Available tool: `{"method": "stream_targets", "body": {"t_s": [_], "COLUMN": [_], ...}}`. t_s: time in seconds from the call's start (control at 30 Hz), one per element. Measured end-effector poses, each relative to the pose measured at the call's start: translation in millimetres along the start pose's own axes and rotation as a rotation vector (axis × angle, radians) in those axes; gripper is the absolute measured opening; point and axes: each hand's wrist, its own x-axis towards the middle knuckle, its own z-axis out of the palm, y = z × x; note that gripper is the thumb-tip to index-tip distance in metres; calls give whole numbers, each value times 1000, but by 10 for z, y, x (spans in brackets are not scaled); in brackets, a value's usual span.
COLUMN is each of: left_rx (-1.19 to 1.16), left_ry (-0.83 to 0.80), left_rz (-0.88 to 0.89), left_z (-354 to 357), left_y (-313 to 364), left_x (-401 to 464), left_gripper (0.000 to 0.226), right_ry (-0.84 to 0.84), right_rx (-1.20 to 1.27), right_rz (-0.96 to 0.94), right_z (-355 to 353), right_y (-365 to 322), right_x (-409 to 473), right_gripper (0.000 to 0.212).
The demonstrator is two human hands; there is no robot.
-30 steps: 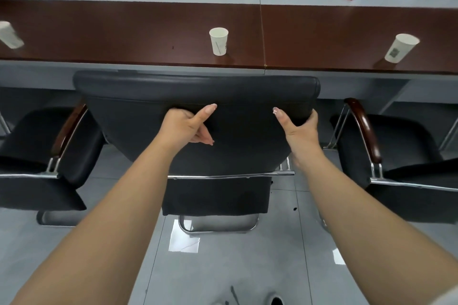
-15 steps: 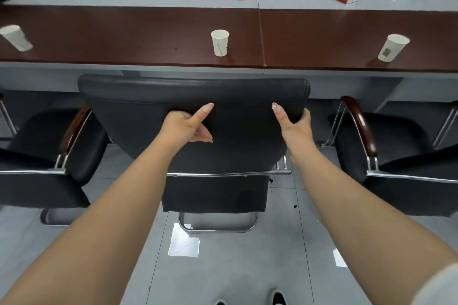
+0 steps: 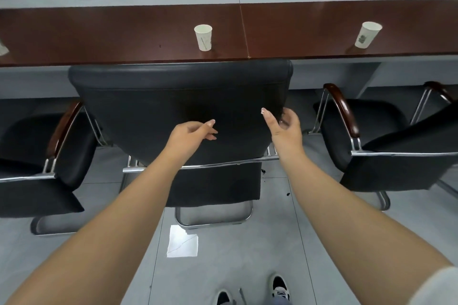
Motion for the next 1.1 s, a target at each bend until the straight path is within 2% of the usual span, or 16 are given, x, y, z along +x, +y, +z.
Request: {"method": "stream_targets", "body": {"t_s": [0.1, 0.23, 0.43, 0.5, 0.63, 0.73, 0.83, 1.0, 1.1], "left_rx": [-4, -9, 37, 41, 95, 126, 105, 77, 91], "left_ry": [-48, -126, -274, -320, -450, -565, -679, -840, -916], "left_rz": [-3, -9, 14, 40, 118, 177, 153, 117, 127], "left_z": [72, 254, 826, 1105, 1915, 2728, 3637, 5093, 5722], "left_y": [-52, -59, 123, 261, 596, 854, 1095, 1425, 1587], "left_x": [-71, -166, -314, -378, -580, -816, -1178, -1727, -1965], "left_gripper": [23, 24, 15, 10, 9, 9, 14, 16, 16], "right_ry": [-14, -8, 73, 99, 211, 330, 415, 589, 655], "right_rx": [-19, -20, -22, -10, 24, 96, 123, 157, 189], "right_rz": [98, 138, 144, 139, 124, 125, 147, 148, 161], "right_z": [-43, -145, -693, -989, -1807, -2605, -3498, -4928, -5547], "right_y": [116, 274, 360, 374, 408, 526, 642, 785, 833], "right_x": [-166, -334, -428, -467, -554, -635, -808, -1081, -1198], "right_gripper": [51, 22, 16, 20, 7, 8, 13, 2, 2]}}
